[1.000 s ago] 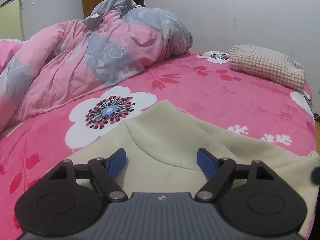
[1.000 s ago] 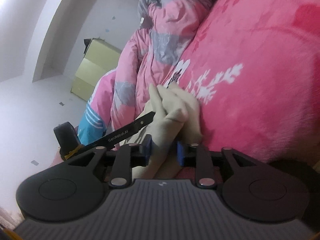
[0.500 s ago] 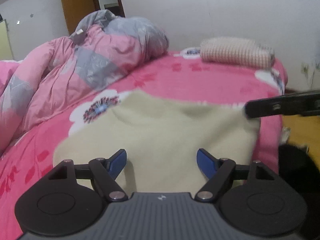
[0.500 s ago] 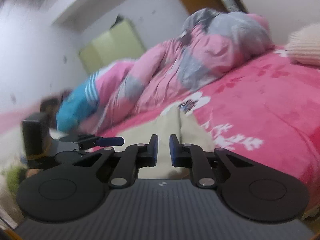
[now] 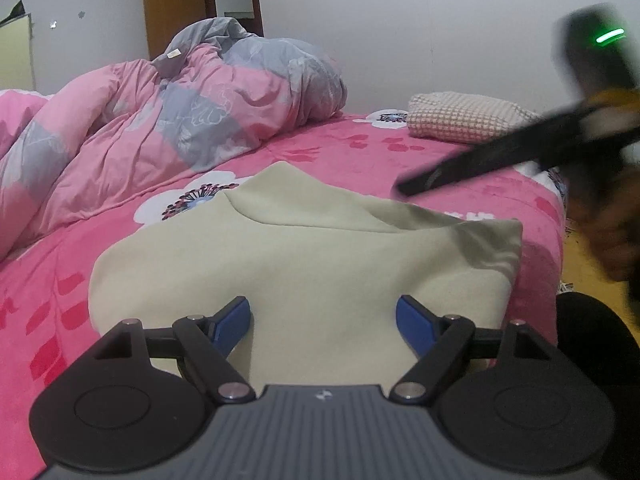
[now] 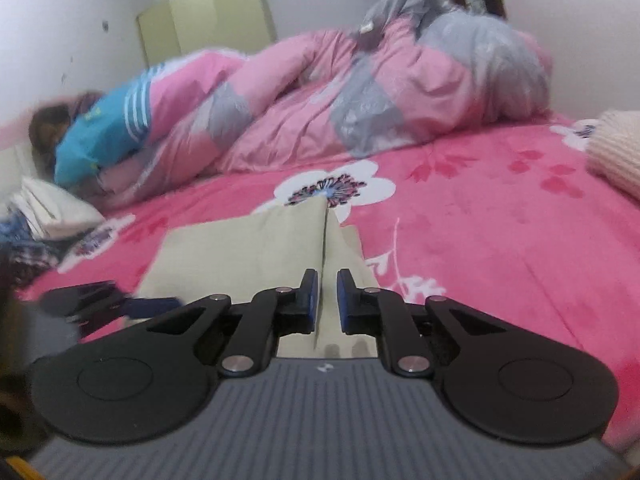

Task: Fold clothes

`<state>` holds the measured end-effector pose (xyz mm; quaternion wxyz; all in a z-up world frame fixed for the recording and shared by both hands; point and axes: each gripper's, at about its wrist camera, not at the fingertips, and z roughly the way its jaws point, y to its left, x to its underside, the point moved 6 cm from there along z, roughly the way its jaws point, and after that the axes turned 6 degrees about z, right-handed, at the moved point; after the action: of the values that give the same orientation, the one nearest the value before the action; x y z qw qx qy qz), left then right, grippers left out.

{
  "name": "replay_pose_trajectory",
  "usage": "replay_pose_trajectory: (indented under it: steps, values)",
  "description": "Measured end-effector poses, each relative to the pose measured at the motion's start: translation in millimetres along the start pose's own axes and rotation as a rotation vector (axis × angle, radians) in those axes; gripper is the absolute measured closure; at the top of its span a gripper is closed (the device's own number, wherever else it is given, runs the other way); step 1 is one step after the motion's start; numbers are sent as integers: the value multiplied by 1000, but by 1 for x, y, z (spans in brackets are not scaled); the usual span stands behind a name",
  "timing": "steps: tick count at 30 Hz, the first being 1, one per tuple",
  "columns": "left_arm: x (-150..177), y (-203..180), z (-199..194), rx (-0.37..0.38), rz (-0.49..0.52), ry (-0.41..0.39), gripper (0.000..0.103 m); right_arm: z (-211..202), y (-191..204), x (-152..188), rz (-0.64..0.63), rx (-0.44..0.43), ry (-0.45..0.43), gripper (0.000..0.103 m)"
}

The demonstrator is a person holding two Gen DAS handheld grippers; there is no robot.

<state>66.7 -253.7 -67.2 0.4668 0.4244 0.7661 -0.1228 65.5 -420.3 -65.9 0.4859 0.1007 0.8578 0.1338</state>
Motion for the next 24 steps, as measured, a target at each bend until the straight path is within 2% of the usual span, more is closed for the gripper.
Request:
replay_pose_trajectory:
  steps: [2,4,5,6,10,12,15,18,20,23,24]
  values:
    - [1,1,1,7,-4,-4,21,37,-15,14,16,61,110,97]
    - [1,1,1,6,-6,-12,21,39,-21,15,69,40,112,98]
    - [2,0,1,6,-8,-16,21,32,-18,8,53,54,116,97]
    - [2,0,0,5,-9,-20,21,25,-13,-2,28,74,97,96]
    - [4,-2,0,-8,-14,-31,21,10,18,-52,-48,-7,-21,95]
    - [4,-2,-1,-14,-18,-33,21,26,34,-72,-97,-58,-36,95]
    - [5,-1,-1,-7,-28,-41,22,83,36,-70,-88,-93,71,97]
    - [5,1,0,9,-43,-50,21,131,22,-38,-161,-30,162,102]
    - [6,3,0,18,-51,-57,21,124,20,-45,-126,-24,174,102]
    - [8,4,-1,26,-58,-66,21,106,32,-51,-182,30,159,100]
    - [9,5,-2,27,-60,-68,21,99,38,-52,-194,8,142,98]
